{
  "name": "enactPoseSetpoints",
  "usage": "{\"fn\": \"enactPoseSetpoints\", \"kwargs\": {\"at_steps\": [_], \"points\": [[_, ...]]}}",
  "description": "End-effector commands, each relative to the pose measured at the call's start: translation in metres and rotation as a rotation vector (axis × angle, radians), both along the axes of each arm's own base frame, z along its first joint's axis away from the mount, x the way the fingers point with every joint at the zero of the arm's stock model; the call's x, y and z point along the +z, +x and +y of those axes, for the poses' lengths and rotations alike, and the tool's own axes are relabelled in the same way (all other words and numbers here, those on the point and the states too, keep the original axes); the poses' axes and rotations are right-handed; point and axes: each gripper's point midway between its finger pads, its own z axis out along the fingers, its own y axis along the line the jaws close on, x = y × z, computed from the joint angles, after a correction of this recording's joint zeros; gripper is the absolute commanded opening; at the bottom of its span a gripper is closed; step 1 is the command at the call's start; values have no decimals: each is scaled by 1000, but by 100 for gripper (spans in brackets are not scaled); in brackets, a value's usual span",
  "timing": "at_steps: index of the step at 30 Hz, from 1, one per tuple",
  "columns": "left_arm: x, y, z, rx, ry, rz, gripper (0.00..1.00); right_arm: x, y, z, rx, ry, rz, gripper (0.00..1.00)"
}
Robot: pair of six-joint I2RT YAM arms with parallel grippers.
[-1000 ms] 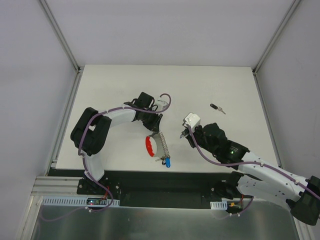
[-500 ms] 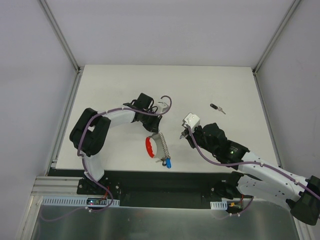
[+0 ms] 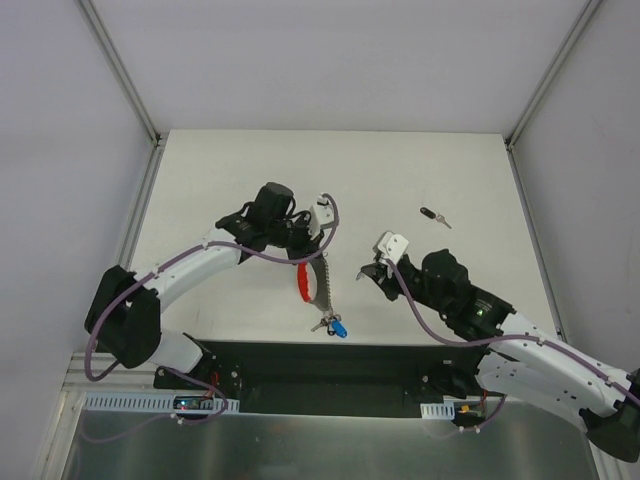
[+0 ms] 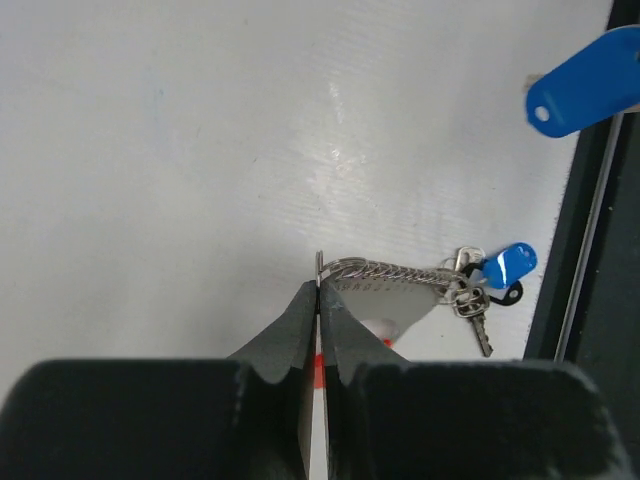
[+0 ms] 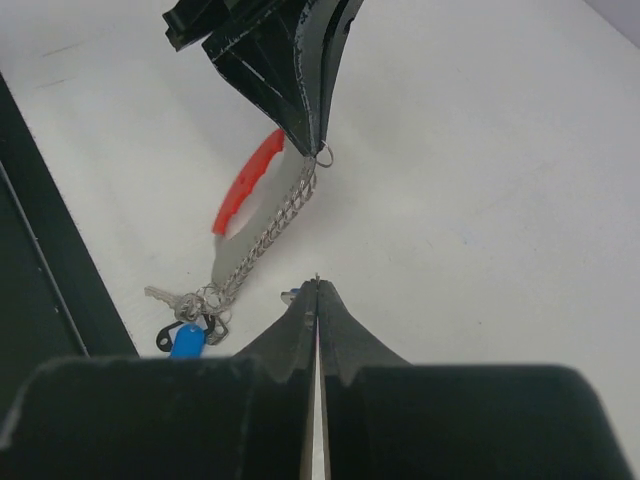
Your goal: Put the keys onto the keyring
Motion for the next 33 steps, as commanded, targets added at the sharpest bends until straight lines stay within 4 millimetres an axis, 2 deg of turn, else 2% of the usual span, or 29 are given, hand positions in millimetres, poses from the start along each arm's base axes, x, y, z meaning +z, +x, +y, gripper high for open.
{"fn": "enactPoseSetpoints", "kwargs": {"at_steps": [1,6,7,9,10,11,17,28,33], "points": [[46,-26,-10,-159,-85,-161,0,48,-13,7,105,98,-104,1],[93,-52,-12,-251,-156,-279,0,61,-28,13,203,90,-129,1],[98,-58,-13,-272,-171,-285,0,67,-31,15,225,86,-145,1],[111,-67,-10,-304,-190,-316,0,68,-36,16,251,64,-147,1],[114,-70,-9,-317,-194,-325,0,76,-39,18,270,65,-171,1],[116,-72,-8,-332,-195,-347,0,74,-41,19,283,46,-165,1],[111,-87,-1,-393,-192,-366,0,89,-50,29,359,1,-201,1],[112,-113,1,-473,-222,-410,0,78,-51,54,441,-137,-205,1],[103,-119,1,-489,-199,-429,0,76,-51,58,454,-148,-208,1]]}}
